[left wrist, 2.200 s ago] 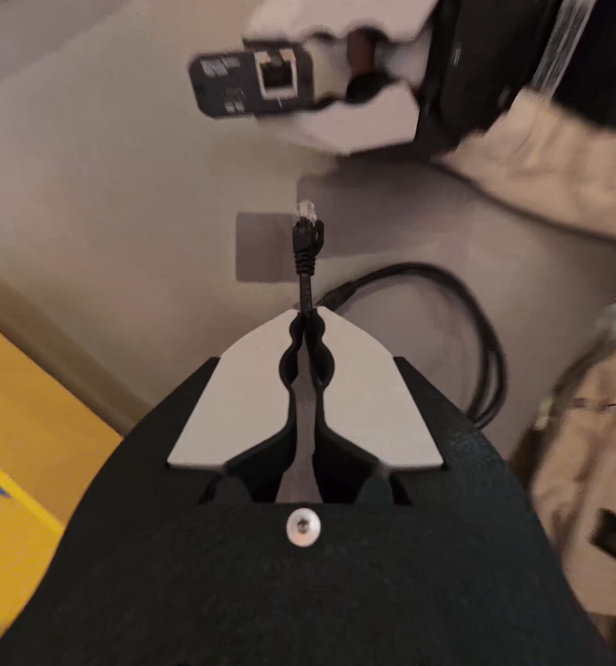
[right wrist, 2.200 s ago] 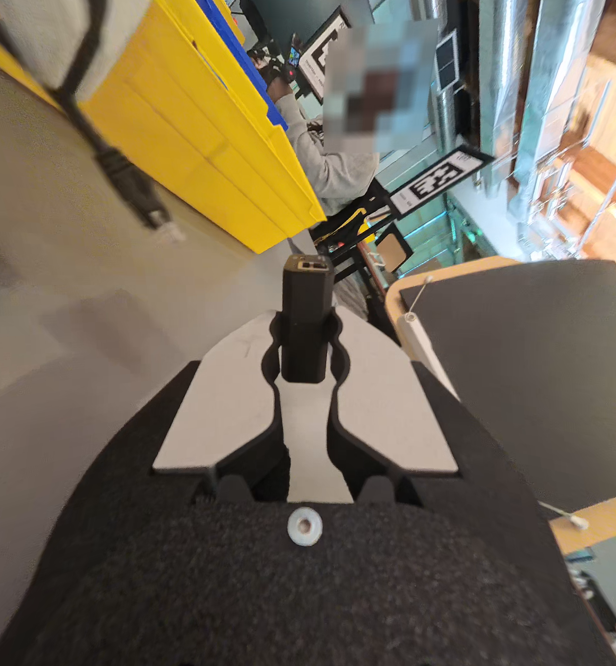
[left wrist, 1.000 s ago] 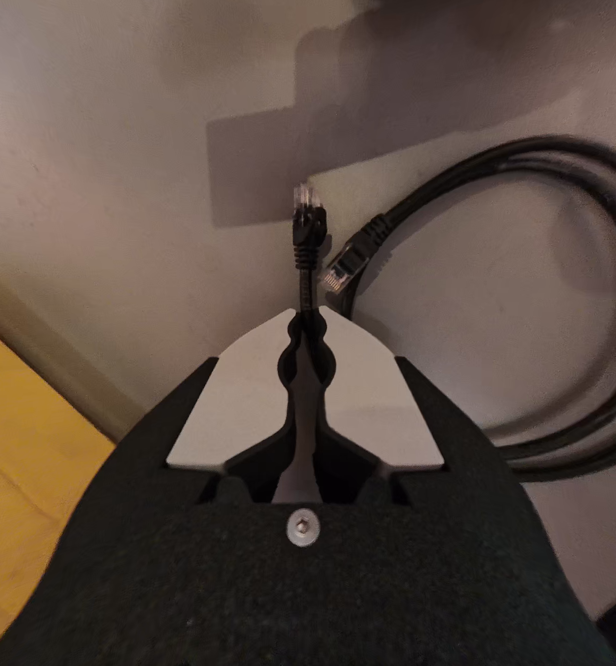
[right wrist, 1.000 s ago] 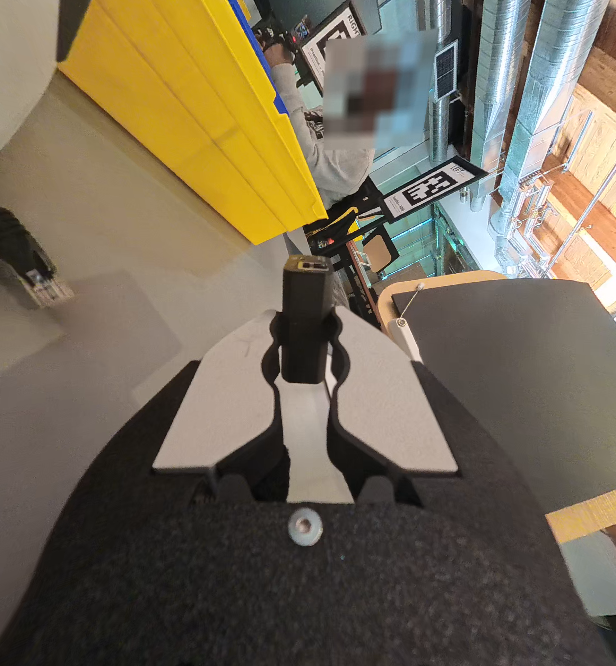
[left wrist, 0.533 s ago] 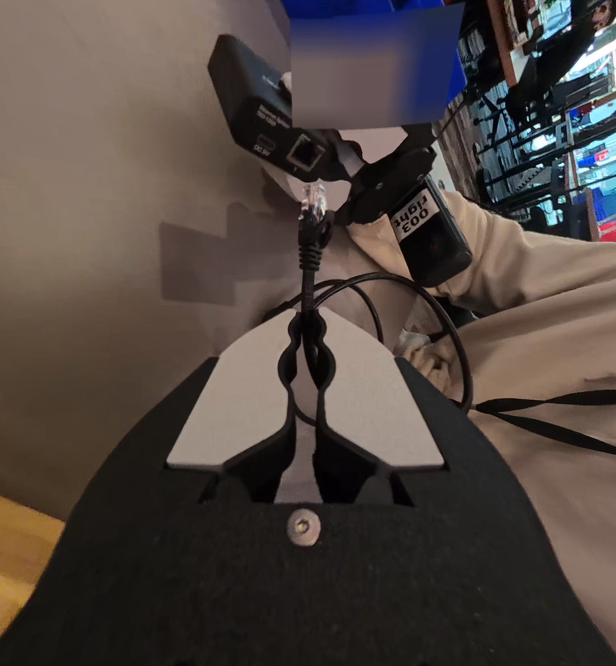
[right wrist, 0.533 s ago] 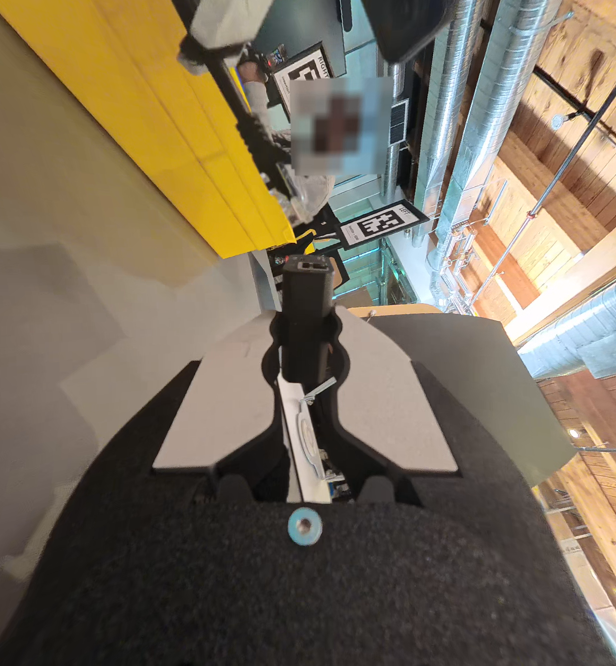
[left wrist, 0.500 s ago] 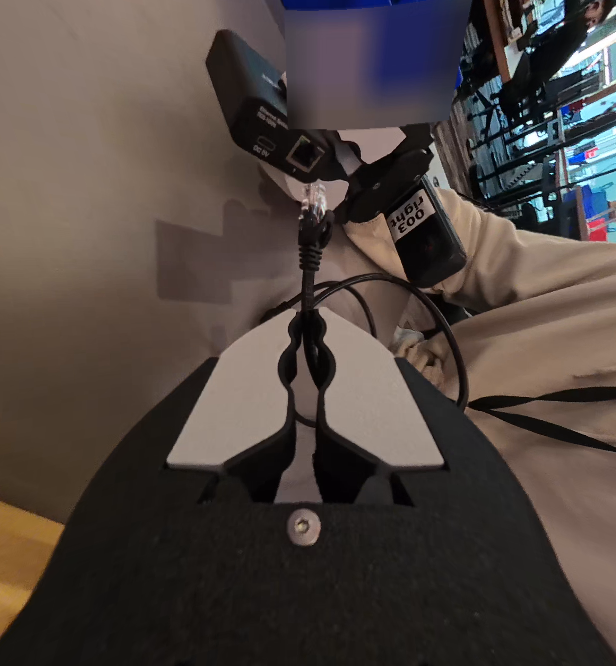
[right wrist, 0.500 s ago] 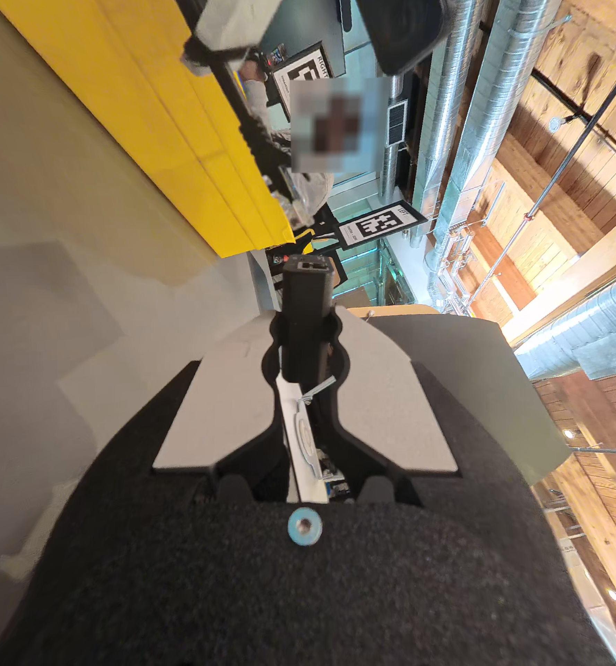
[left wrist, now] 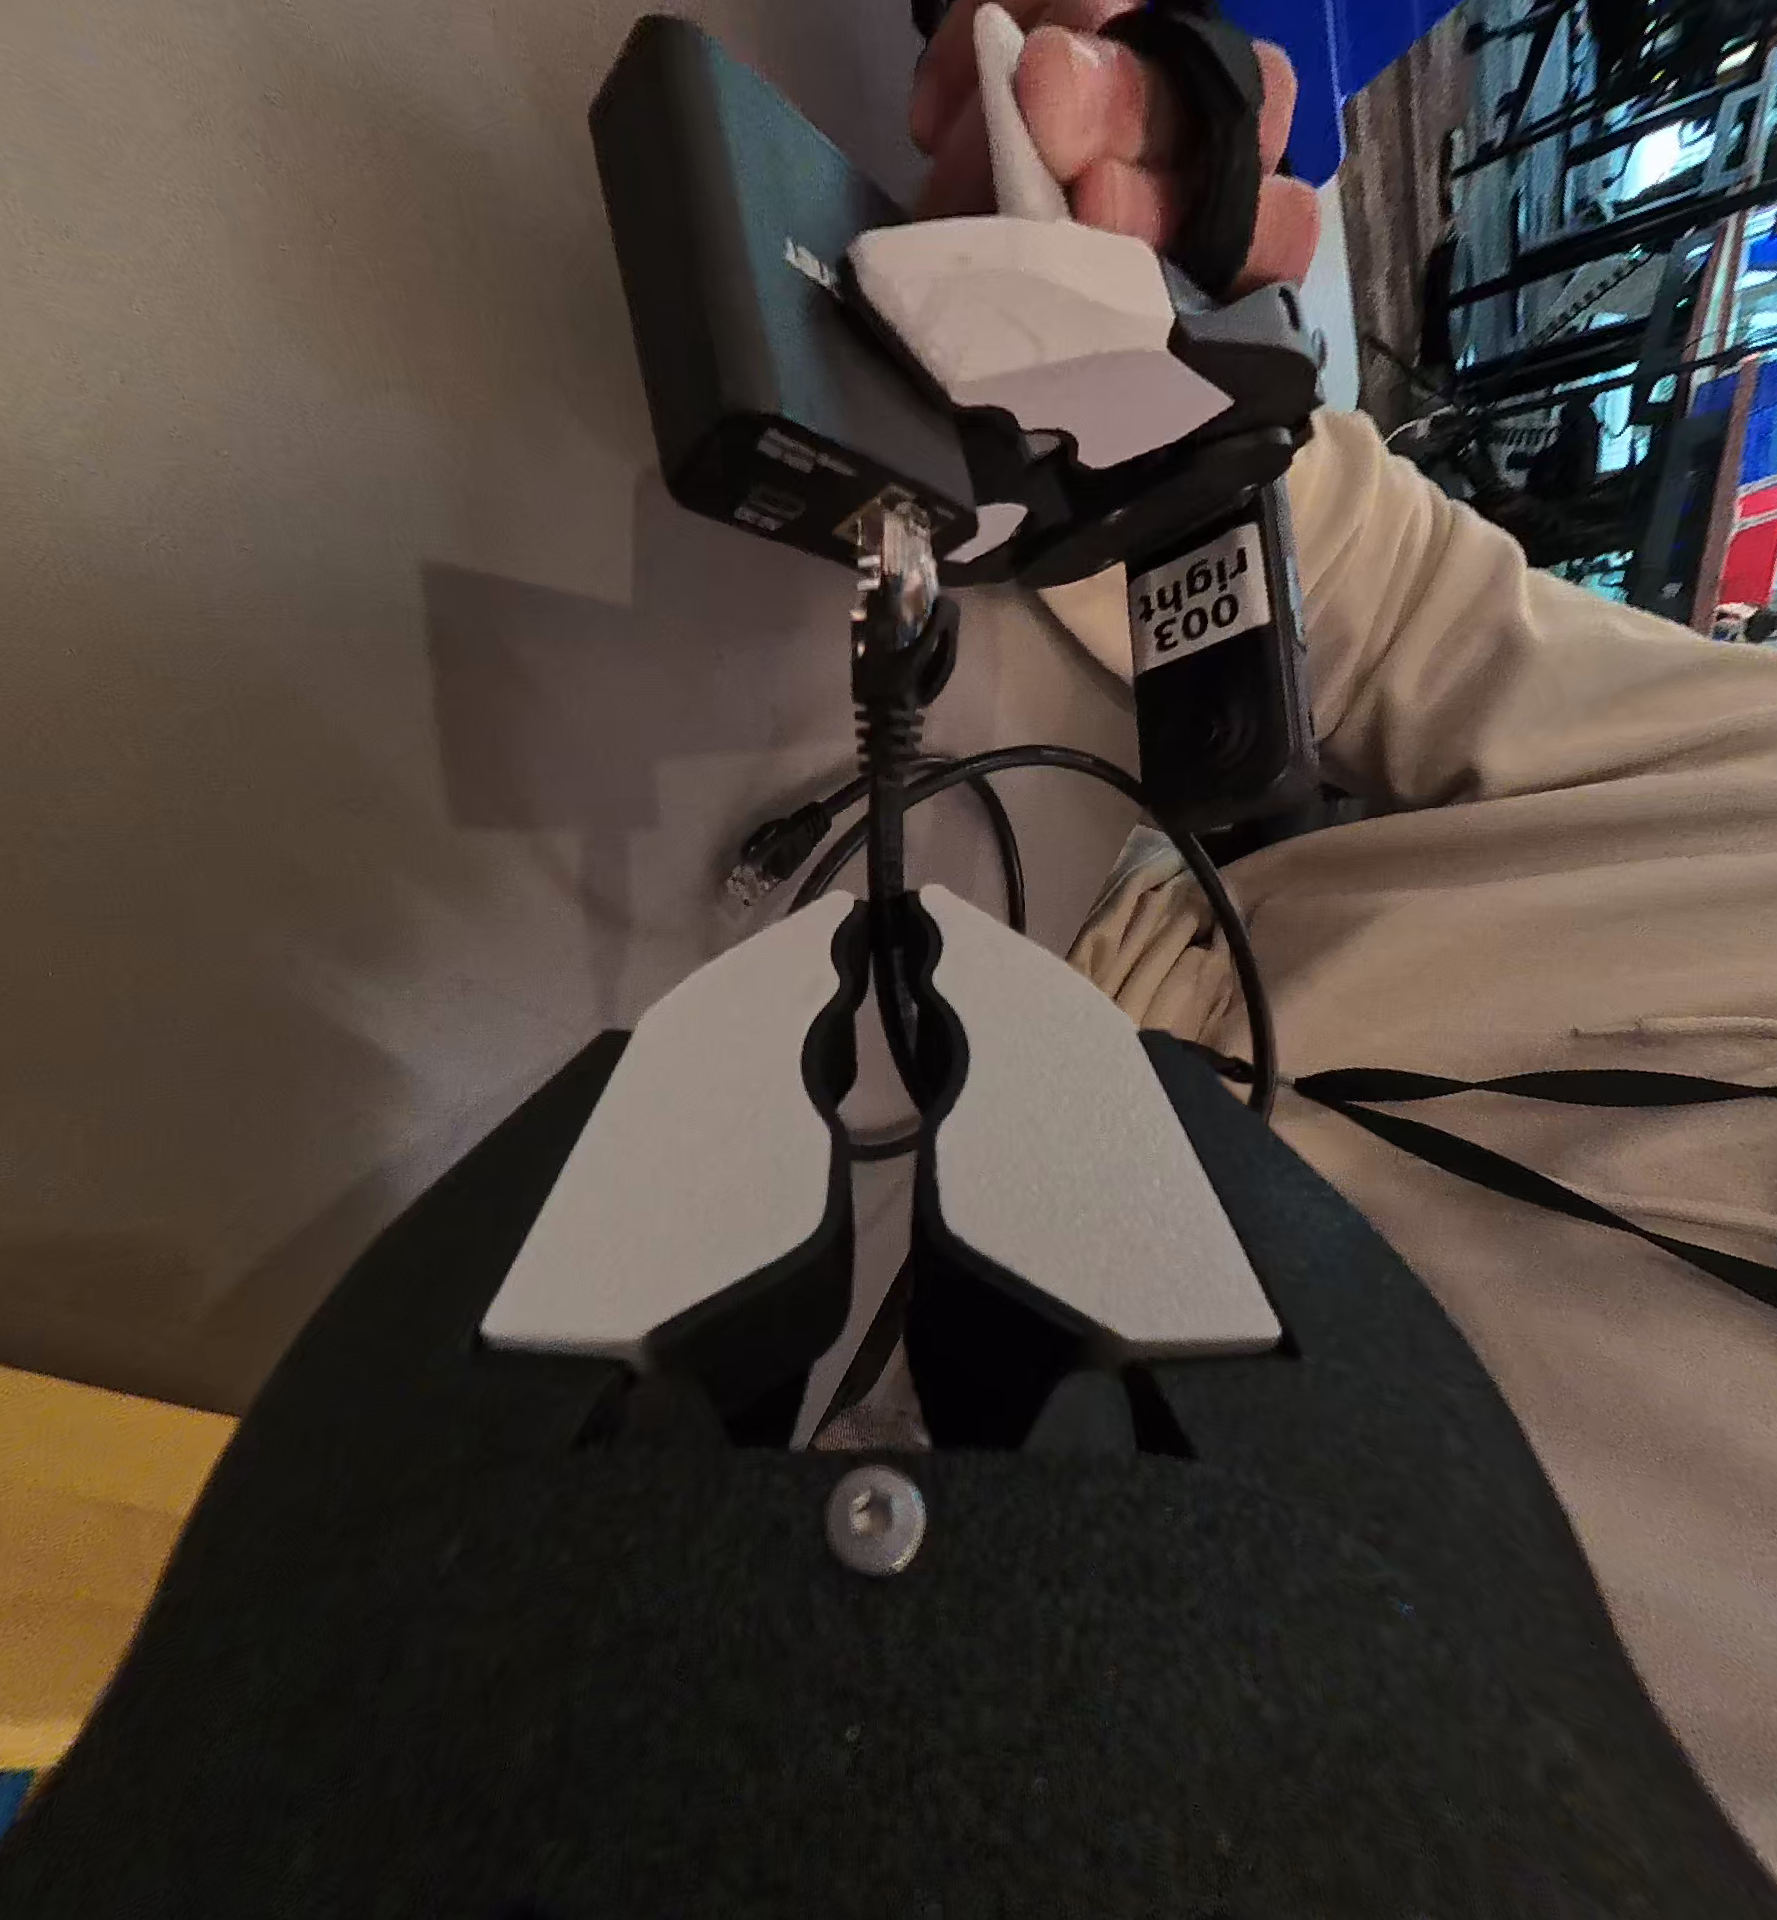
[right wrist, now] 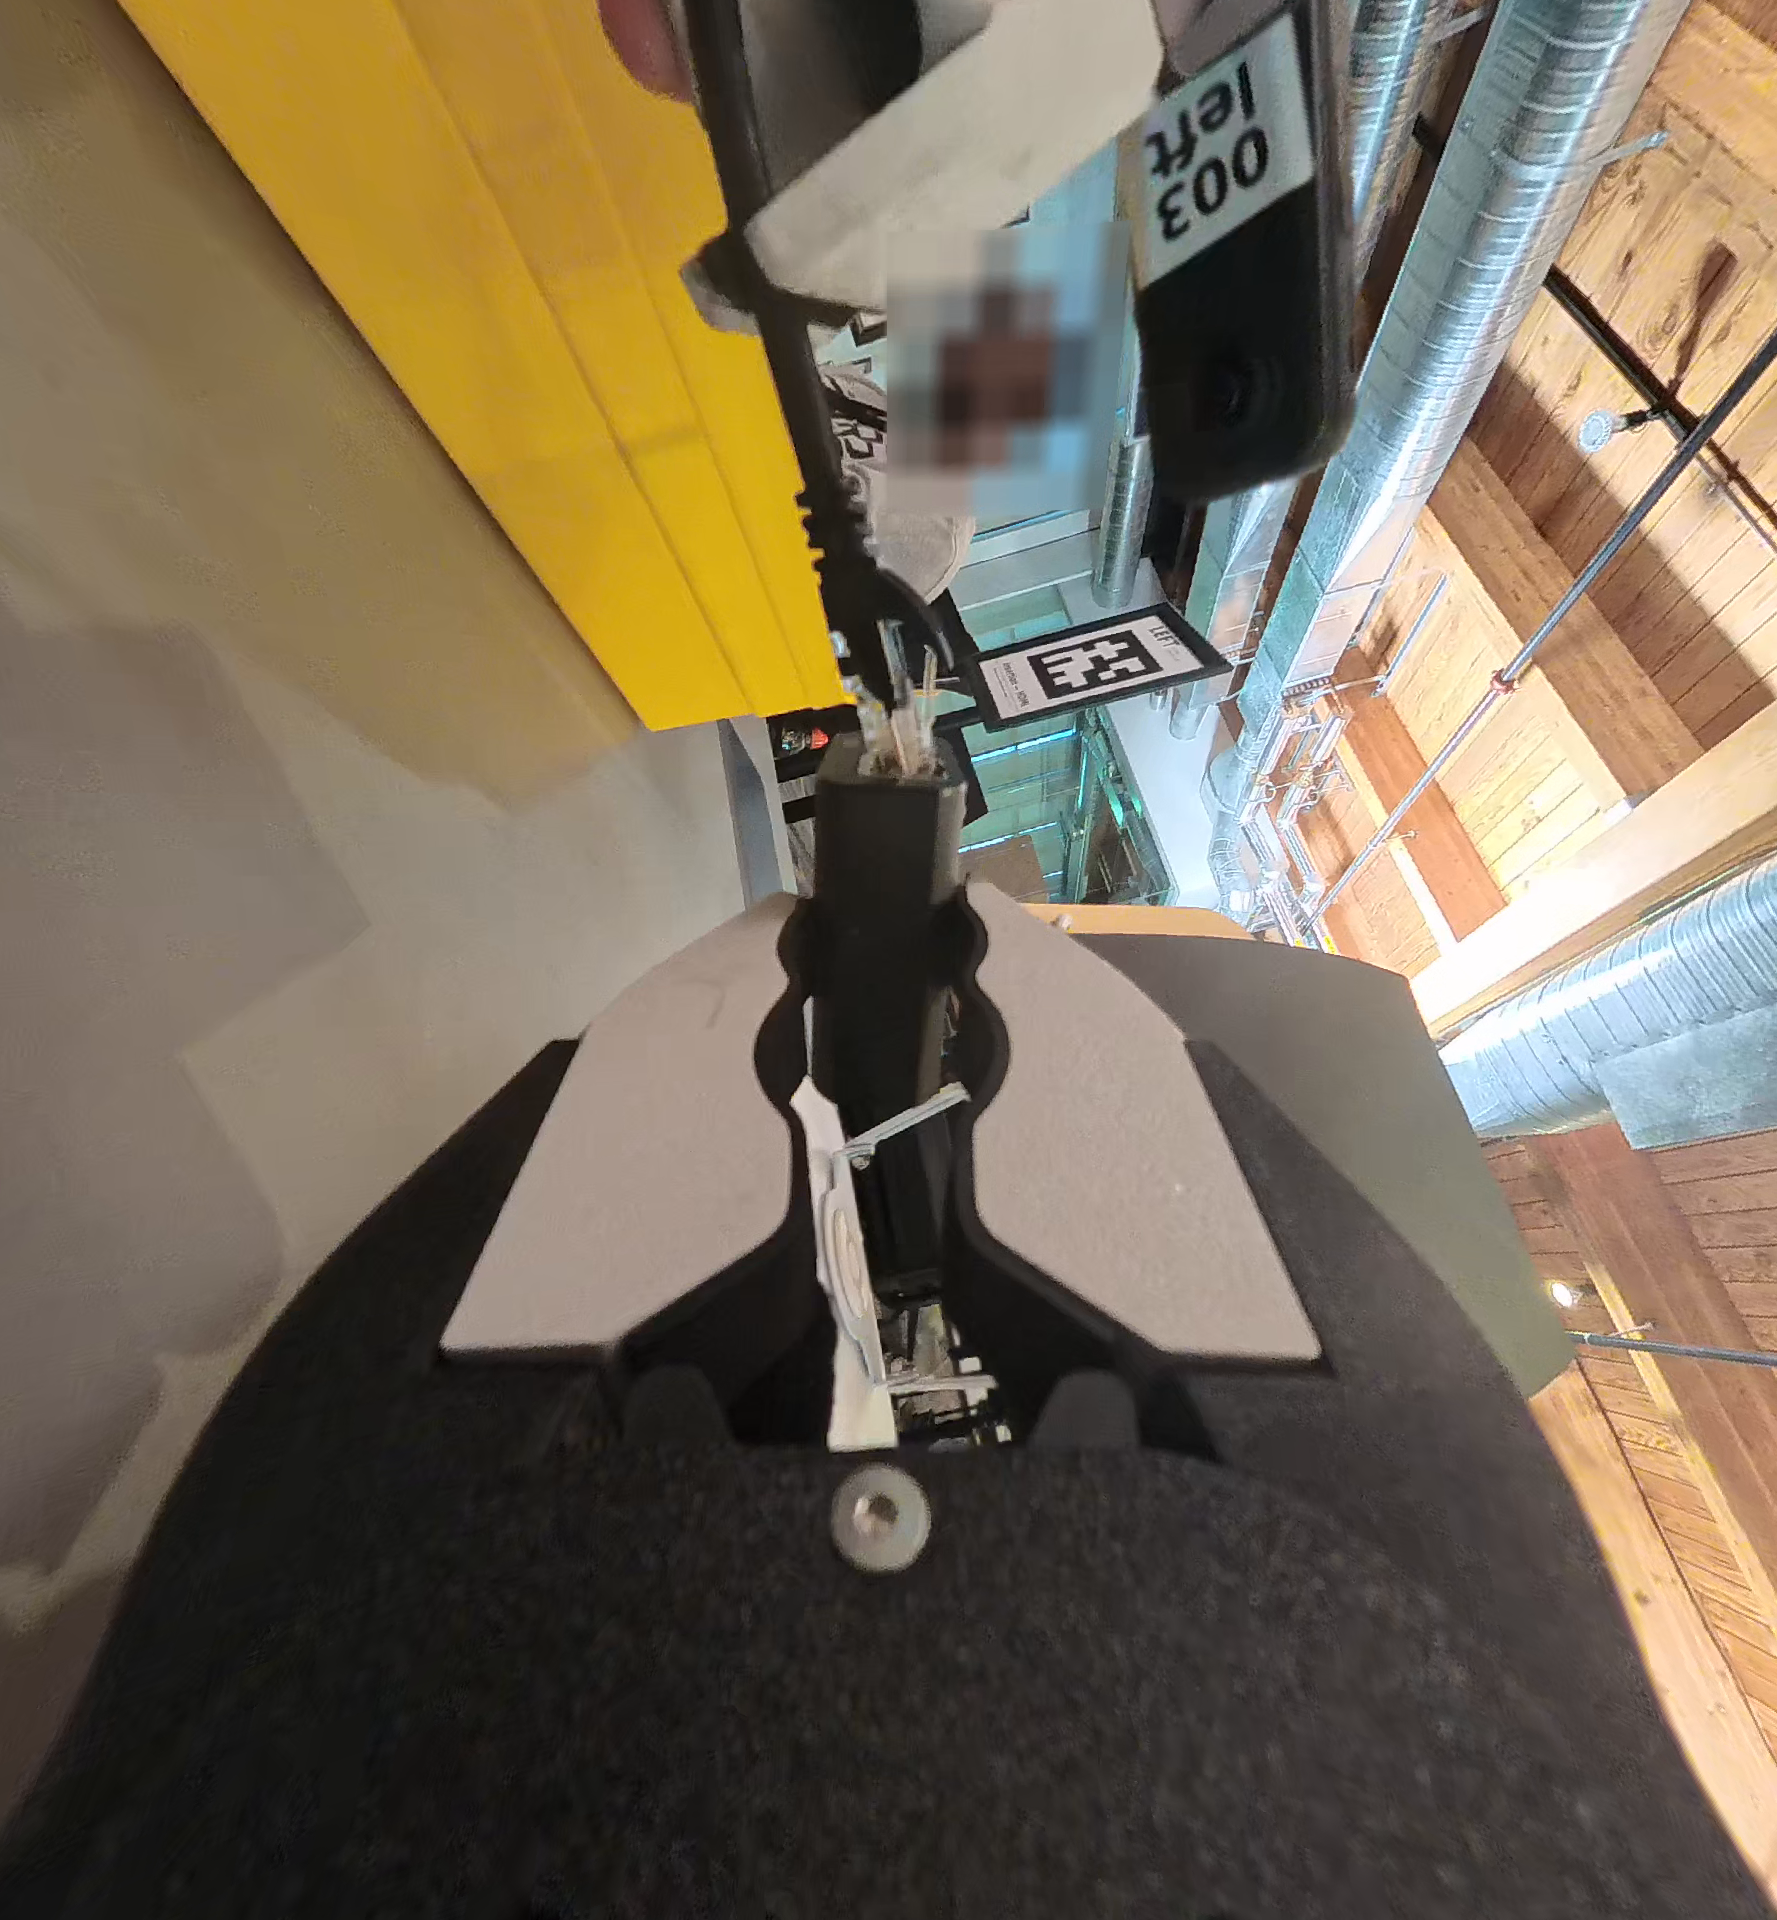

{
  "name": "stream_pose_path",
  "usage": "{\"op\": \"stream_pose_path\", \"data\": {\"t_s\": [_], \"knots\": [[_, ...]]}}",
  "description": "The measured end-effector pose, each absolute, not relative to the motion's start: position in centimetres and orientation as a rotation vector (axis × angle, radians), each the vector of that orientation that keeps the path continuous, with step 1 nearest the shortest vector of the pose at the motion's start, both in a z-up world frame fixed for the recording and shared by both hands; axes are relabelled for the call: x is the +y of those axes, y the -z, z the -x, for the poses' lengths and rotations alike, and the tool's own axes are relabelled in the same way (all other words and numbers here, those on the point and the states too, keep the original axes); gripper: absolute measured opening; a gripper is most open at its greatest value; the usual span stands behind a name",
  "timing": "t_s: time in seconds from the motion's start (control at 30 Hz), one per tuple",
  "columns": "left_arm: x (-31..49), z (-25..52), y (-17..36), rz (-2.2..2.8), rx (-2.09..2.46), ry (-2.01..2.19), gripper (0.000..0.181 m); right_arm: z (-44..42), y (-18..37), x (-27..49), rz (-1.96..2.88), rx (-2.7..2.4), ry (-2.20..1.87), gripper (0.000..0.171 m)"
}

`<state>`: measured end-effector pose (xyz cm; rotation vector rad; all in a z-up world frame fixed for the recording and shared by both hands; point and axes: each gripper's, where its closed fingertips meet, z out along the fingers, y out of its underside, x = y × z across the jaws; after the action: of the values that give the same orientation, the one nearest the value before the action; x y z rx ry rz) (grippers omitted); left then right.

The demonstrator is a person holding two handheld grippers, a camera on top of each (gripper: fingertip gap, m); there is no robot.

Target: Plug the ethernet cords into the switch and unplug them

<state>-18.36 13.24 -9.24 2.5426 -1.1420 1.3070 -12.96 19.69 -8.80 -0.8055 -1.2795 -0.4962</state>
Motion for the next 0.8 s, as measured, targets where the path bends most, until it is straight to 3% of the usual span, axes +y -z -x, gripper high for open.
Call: {"op": "stream_pose_path", "data": {"t_s": [0.43, 0.8], "knots": [[12.4, 19.0, 9.4, -2.460, -1.157, -1.163, 0.005, 13.4, 9.0, 19.2, 0.747, -1.308, 0.568, 0.024], [14.0, 18.1, 8.7, -2.444, -0.998, -1.359, 0.005, 12.5, 8.5, 19.8, 0.780, -1.273, 0.593, 0.024]]}}
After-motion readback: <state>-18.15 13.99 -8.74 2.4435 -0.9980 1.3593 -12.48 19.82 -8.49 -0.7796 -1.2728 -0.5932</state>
